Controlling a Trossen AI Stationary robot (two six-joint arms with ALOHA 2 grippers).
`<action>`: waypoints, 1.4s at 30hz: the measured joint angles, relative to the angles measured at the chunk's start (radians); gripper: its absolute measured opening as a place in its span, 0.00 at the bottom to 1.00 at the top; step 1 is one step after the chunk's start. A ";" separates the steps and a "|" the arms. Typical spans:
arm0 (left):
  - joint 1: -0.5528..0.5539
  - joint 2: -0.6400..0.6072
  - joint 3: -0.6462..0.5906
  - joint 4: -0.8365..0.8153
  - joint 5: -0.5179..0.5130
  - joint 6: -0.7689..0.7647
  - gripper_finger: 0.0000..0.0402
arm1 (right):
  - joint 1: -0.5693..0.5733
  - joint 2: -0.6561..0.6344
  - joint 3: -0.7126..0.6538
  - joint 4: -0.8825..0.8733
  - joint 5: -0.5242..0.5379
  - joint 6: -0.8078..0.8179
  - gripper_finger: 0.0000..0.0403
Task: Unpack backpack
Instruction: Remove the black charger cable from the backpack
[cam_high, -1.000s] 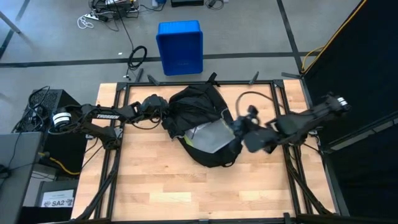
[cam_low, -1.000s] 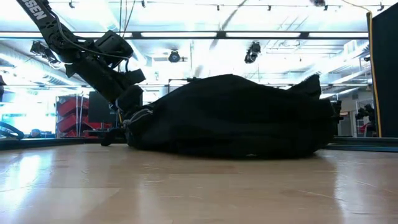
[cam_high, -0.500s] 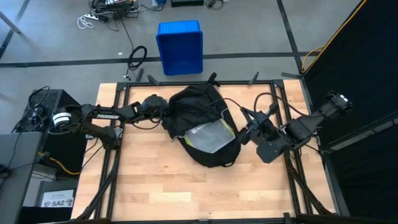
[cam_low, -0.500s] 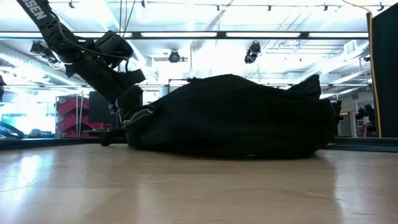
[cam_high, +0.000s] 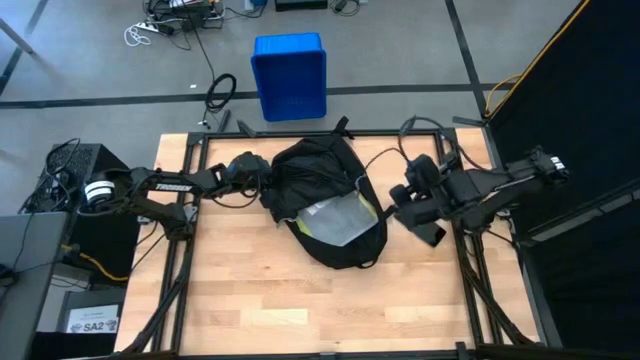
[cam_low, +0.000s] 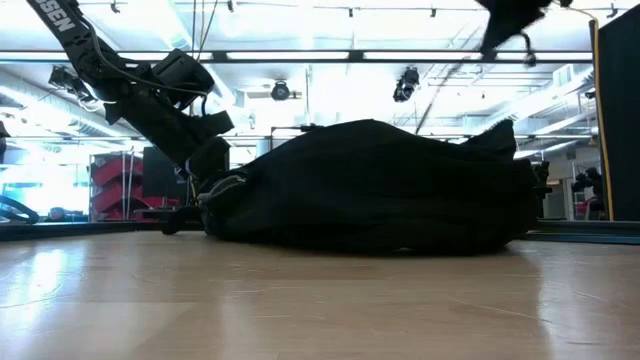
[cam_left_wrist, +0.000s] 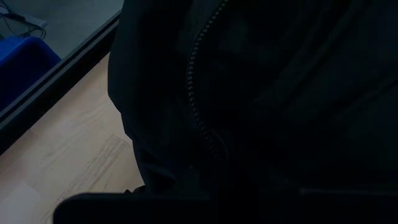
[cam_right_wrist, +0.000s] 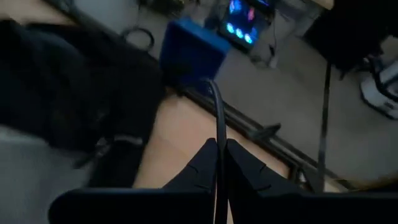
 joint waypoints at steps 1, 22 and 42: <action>0.000 0.000 0.000 0.000 0.000 0.000 0.00 | -0.029 0.001 -0.005 -0.009 -0.032 0.006 0.00; 0.000 0.009 0.000 0.005 0.001 0.012 0.00 | -0.395 0.037 -0.489 0.049 -0.647 -0.052 0.00; 0.000 0.010 0.000 0.005 0.001 0.023 0.00 | -0.345 0.037 -0.462 0.309 -0.641 -0.349 0.40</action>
